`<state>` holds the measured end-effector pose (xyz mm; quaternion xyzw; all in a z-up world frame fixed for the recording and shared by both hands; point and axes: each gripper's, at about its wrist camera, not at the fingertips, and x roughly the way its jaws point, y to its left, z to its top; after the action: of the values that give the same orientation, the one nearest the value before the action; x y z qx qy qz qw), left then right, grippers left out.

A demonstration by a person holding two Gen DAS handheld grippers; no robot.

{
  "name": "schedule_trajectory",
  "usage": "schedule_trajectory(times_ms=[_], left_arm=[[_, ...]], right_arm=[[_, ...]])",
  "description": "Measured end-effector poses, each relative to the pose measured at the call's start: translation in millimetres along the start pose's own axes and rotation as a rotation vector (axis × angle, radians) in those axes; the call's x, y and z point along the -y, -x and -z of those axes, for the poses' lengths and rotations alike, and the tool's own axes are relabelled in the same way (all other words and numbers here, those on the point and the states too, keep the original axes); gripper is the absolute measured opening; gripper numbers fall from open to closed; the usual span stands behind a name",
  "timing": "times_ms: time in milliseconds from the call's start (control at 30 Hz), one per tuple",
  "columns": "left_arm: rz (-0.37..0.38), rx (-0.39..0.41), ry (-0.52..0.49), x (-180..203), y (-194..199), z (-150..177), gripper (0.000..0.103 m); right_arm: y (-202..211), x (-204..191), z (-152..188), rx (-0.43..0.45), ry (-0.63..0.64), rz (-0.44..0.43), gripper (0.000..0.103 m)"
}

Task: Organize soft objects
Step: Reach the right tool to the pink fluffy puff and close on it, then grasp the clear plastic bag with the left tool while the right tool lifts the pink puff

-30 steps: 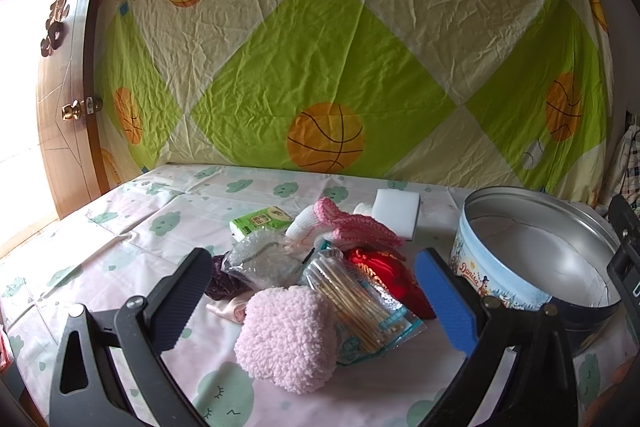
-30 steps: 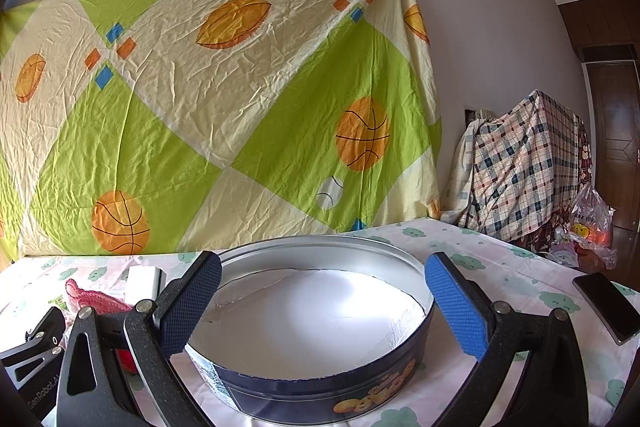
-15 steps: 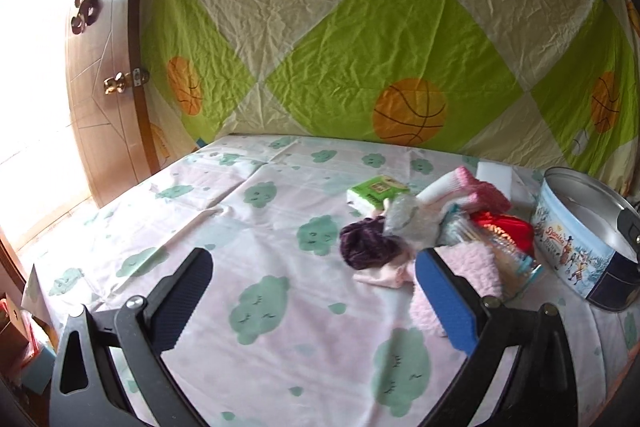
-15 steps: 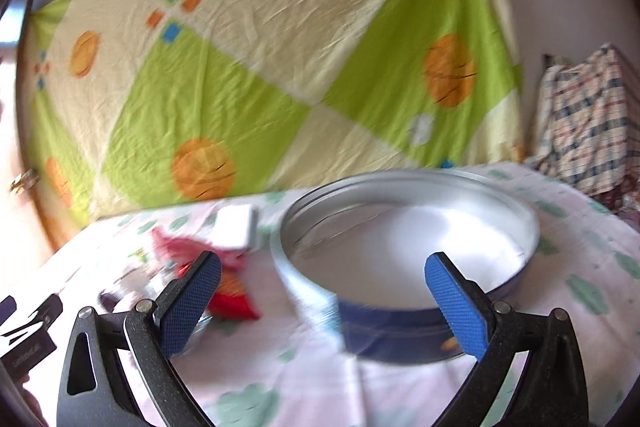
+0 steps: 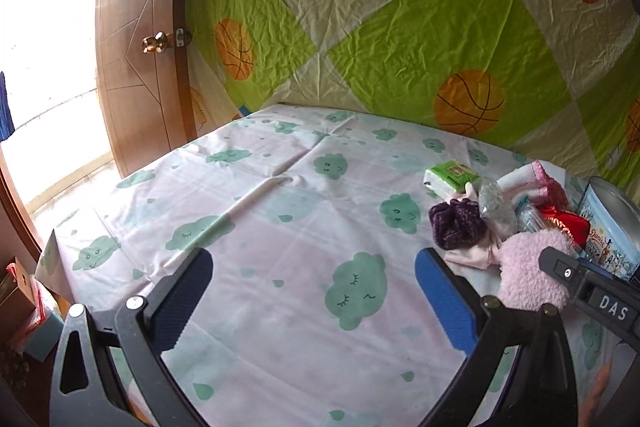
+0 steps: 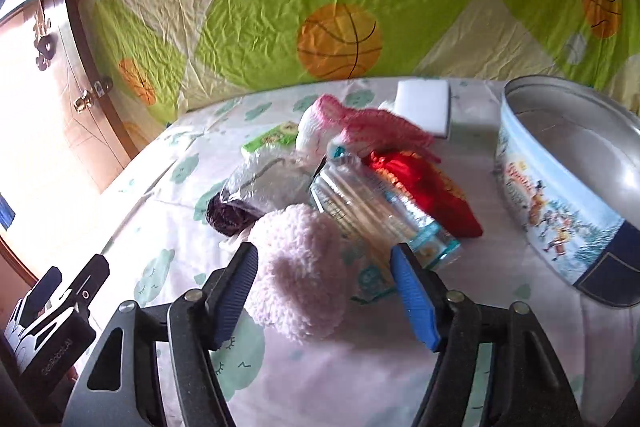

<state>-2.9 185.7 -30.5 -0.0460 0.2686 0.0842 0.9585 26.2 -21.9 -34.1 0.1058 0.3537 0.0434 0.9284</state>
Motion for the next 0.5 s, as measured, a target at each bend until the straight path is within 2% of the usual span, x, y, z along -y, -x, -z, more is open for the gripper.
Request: schedule_trajectory(times_ms=[67, 133, 233, 400, 500], left_arm=[[0.000, -0.007, 0.002, -1.0, -1.1, 0.0, 0.103], [-0.005, -0.013, -0.001, -0.9, -2.6, 0.1, 0.103], [0.003, -0.021, -0.005, 2.1, -4.6, -0.1, 0.102], [0.039, -0.023, -0.037, 19.2, -6.2, -1.5, 0.103], [0.088, -0.017, -0.054, 34.9, -6.5, -6.2, 0.103]], right_arm=[[-7.8, -5.8, -0.9, -0.035, 0.023, 0.028, 0.059], [-7.9, -12.0, -1.9, -0.037, 0.065, 0.040, 0.036], [-3.7, -16.1, 1.1, -0.037, 0.111, 0.022, 0.019], [29.3, 2.4, -0.1, 0.058, 0.067, -0.032, 0.017], [58.2, 23.6, -6.1, 0.162, 0.038, -0.014, 0.017]])
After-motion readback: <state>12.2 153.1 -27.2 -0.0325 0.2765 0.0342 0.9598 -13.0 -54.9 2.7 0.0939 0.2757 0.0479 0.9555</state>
